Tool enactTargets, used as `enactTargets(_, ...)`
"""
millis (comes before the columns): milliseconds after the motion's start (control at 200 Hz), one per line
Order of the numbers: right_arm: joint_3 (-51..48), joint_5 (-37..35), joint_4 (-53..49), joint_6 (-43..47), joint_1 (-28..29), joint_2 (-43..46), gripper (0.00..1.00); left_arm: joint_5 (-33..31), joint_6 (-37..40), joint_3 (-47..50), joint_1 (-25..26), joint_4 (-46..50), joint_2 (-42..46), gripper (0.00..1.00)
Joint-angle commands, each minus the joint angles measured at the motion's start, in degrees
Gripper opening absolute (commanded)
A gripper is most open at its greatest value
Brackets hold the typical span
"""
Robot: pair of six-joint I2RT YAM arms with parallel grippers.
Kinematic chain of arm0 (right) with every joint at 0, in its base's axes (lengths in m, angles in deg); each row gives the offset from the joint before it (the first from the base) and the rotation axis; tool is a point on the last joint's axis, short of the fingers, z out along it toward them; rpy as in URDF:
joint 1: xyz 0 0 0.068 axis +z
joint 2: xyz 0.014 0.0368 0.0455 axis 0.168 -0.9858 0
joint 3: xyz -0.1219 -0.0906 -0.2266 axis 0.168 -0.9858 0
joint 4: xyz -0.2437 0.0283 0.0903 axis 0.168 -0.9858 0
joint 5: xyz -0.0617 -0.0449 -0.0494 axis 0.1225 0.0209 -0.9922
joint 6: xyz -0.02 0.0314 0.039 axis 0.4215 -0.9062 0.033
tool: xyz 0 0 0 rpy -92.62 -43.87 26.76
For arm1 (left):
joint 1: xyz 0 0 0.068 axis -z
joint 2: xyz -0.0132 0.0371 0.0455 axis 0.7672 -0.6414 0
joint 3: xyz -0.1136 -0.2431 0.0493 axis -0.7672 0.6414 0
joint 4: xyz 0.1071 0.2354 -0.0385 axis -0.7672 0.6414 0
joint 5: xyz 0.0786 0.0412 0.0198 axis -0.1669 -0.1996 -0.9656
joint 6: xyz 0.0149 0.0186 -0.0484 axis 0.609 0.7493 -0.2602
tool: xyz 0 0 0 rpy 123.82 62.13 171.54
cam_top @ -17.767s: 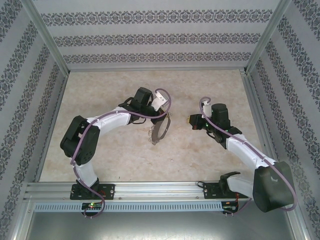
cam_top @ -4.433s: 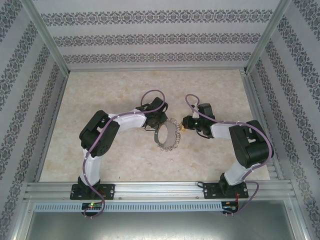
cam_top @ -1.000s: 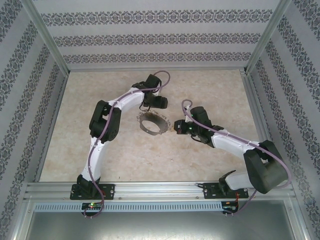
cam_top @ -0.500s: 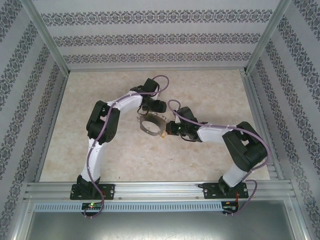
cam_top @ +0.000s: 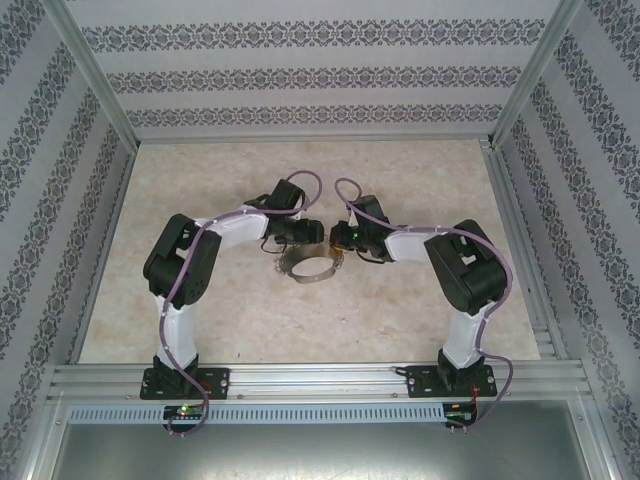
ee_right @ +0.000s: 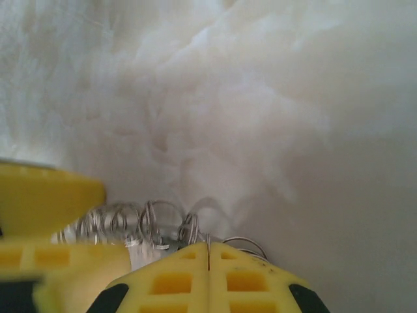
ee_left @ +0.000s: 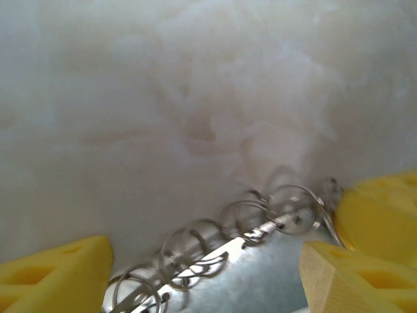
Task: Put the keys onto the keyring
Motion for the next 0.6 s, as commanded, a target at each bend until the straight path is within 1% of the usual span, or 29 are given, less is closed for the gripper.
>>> enactTargets(0, 3.03, 1.53, 0.4, -0.76, -0.83, -2.8, 0.0, 3.19, -9.06, 4.64, 4.78, 1.63, 0.33, 0.76)
enactTargets(75, 3.98, 2.39, 0.51, -0.46, -1.69, -3.03, 0.0, 0.79, -9.93, 4.12, 5.57, 1.61, 1.41, 0.77)
enactTargets(110, 3.84, 2.46, 0.61, -0.42, -2.19, -2.39, 0.0, -1.13, -9.14, 3.03, 5.52, 2.76, 2.09, 0.77)
enactTargets(210, 2.33, 2.96, 0.64, 0.37, -3.85, 1.81, 0.0, -9.28, -3.43, -1.36, 5.51, 7.44, 4.74, 0.81)
enactTargets(295, 0.39, 2.96, 0.61, 0.86, -5.6, 7.1, 0.0, -12.54, 2.66, -4.03, 5.5, 8.99, 6.96, 0.83)
enactTargets(405, -1.5, 2.5, -0.33, 1.57, -7.97, 13.34, 0.0, -14.19, 8.62, -5.51, 5.48, 10.11, 8.65, 0.84)
enactTargets(520, -3.37, 2.48, -1.71, 2.57, -10.23, 18.05, 0.0, -11.23, 13.69, -5.43, 6.14, 9.54, 9.36, 0.84)
enactTargets(595, -5.47, 2.85, -2.12, 2.97, -11.72, 20.81, 0.0, -9.52, 17.55, -5.4, 7.41, 9.29, 9.63, 0.82)
